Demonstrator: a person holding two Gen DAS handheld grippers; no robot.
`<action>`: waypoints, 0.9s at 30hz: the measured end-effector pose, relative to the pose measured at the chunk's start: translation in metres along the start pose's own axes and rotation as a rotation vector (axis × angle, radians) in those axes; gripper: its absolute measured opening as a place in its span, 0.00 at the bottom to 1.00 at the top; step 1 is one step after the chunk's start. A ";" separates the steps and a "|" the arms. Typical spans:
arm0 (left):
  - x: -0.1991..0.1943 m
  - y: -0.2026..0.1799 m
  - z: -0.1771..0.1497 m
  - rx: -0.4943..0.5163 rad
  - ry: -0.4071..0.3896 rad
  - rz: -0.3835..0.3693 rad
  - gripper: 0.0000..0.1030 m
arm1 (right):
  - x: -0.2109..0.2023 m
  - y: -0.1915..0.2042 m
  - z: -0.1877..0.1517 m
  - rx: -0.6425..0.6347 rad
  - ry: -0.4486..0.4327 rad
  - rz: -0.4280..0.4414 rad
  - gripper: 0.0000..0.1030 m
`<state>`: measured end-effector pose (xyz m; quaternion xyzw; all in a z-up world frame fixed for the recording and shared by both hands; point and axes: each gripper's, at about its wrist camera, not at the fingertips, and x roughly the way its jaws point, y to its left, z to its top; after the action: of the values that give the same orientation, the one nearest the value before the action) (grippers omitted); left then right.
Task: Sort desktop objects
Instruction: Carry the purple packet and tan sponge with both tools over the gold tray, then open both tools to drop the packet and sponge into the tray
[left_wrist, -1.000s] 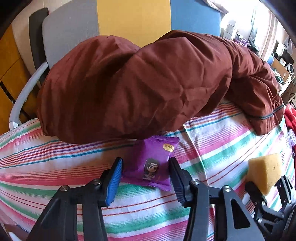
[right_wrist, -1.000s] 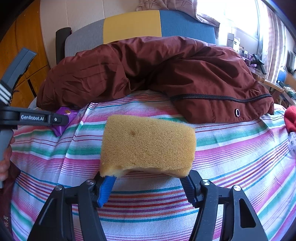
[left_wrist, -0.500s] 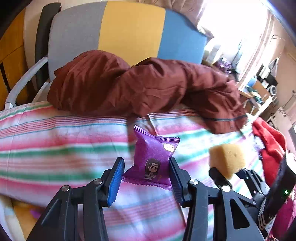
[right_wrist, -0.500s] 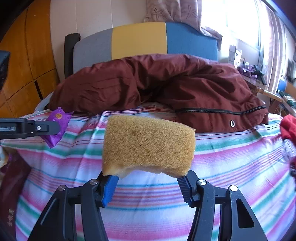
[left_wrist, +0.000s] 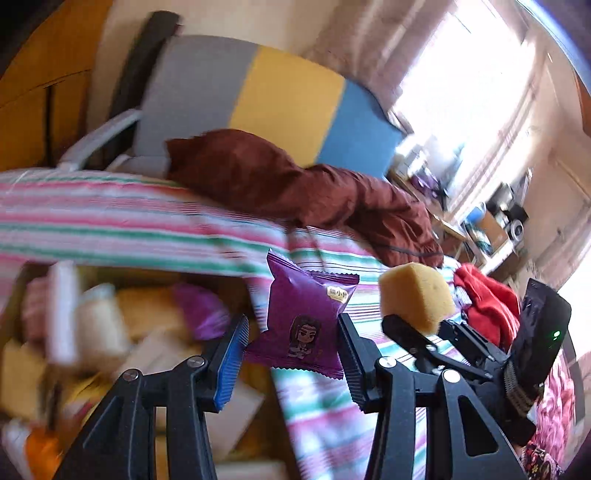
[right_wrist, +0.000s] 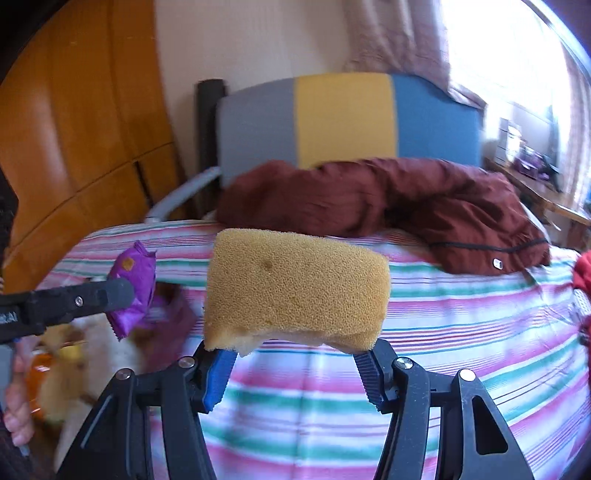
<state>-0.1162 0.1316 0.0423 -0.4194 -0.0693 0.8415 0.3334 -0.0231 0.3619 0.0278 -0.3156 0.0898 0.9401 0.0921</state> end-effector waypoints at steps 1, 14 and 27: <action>-0.011 0.010 -0.005 -0.016 -0.008 0.013 0.47 | -0.005 0.014 0.001 -0.015 0.000 0.028 0.58; -0.065 0.091 -0.075 -0.024 0.013 0.189 0.48 | 0.003 0.164 0.006 -0.176 0.084 0.266 0.61; -0.089 0.079 -0.111 0.054 -0.020 0.266 0.61 | 0.030 0.182 -0.008 -0.062 0.196 0.367 0.87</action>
<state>-0.0346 -0.0017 -0.0011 -0.4073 0.0062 0.8840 0.2293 -0.0837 0.1875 0.0230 -0.3868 0.1252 0.9082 -0.0998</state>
